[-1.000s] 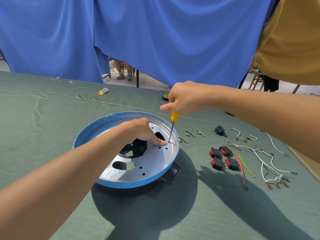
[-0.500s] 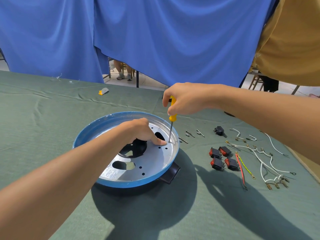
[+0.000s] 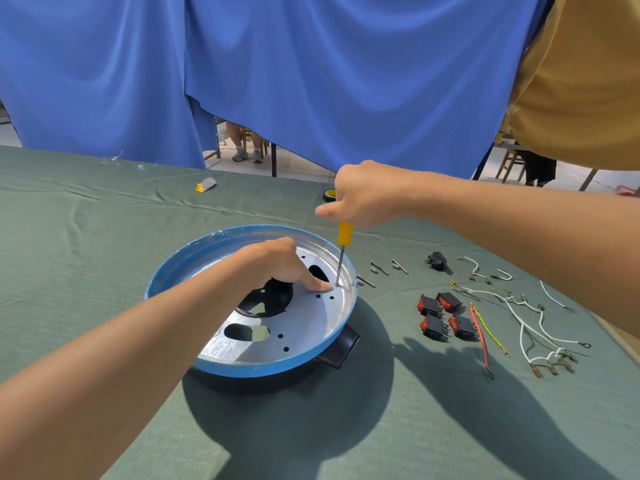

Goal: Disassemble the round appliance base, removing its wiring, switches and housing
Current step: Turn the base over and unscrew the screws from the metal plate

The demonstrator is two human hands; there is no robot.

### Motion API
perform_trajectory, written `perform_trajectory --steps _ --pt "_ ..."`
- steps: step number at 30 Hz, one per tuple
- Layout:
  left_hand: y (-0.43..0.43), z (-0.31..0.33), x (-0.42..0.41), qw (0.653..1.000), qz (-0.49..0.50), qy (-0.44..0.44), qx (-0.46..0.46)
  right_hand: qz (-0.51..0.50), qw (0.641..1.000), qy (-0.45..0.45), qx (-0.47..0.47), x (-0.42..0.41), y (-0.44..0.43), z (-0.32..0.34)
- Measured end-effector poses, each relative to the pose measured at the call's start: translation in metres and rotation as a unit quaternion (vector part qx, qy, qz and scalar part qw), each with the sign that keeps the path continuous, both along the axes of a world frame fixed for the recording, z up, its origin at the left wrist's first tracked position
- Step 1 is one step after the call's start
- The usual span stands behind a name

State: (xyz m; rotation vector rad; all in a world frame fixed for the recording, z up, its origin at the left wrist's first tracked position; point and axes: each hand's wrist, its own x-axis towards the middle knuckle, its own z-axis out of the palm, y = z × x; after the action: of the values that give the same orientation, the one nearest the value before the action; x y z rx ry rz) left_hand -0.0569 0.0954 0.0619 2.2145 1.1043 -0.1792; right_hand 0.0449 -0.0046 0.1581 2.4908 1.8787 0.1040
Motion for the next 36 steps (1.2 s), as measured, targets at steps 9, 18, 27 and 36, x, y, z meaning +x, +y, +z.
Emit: perform_trajectory --steps 9,18,27,36 --pt "0.0 0.0 0.001 1.0 0.003 -0.002 0.0 0.002 1.0 0.011 0.003 0.003 -0.001 -0.002" --pt "-0.001 0.0 0.0 1.0 -0.004 -0.001 0.016 0.01 0.999 0.036 0.015 0.007 -0.004 -0.004" --pt "-0.005 -0.002 -0.002 0.999 -0.012 -0.003 0.048 0.015 0.999 0.031 -0.006 0.011 -0.002 -0.004" --pt "-0.006 0.0 -0.001 0.999 -0.008 0.007 0.051 0.021 0.999 0.035 -0.036 0.005 -0.005 0.001"
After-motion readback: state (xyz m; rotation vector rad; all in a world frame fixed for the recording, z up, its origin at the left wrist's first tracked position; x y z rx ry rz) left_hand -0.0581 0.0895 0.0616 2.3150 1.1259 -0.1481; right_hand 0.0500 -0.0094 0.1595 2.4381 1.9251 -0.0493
